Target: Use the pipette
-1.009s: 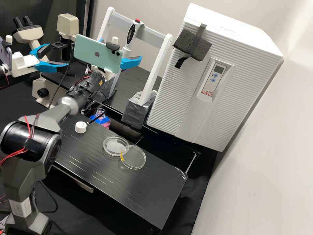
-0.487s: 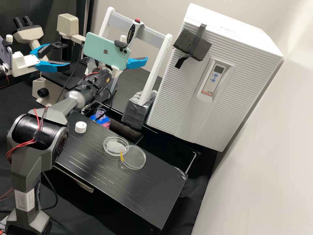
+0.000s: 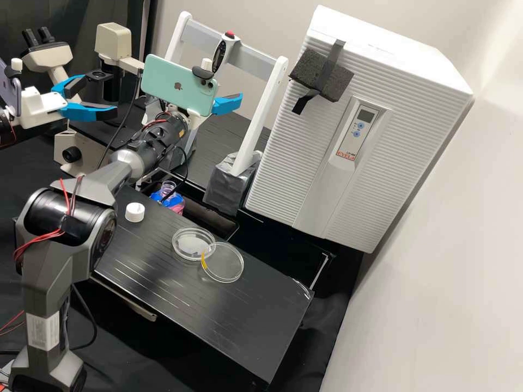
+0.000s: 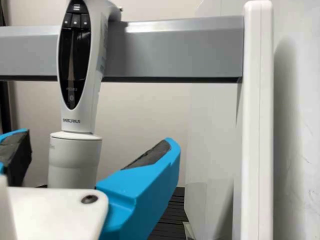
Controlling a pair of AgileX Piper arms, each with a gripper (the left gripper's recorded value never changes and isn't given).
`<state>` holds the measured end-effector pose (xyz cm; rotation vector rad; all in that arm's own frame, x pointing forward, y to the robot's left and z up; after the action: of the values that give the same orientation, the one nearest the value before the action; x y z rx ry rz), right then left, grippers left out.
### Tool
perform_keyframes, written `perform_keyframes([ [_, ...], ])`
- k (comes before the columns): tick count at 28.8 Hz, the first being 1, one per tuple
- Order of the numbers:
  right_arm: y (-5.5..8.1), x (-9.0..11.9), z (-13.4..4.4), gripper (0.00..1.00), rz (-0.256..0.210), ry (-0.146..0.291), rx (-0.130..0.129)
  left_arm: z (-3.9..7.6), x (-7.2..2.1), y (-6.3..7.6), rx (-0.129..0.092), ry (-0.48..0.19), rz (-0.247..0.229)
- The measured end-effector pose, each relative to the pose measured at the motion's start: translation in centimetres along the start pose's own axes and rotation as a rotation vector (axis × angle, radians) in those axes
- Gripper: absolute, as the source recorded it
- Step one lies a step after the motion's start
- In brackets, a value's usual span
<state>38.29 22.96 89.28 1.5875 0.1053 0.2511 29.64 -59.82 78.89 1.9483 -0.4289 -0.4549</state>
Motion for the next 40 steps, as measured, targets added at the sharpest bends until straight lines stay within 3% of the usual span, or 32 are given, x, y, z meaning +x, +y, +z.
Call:
perform_keyframes([
  [3, 0.10, 0.03, -0.09, 0.00, 0.004, 0.001, 0.000, -0.04, -0.01, 0.05, 0.001, 0.001, 0.002],
  [6, 0.15, 0.05, -0.14, 0.00, 0.005, 0.003, -0.016, -0.04, -0.01, 0.05, 0.001, 0.001, 0.002],
  [40, -0.01, -0.01, 0.08, 0.00, 0.001, -0.006, -0.010, -0.23, -0.02, 0.10, -0.011, 0.005, 0.003],
])
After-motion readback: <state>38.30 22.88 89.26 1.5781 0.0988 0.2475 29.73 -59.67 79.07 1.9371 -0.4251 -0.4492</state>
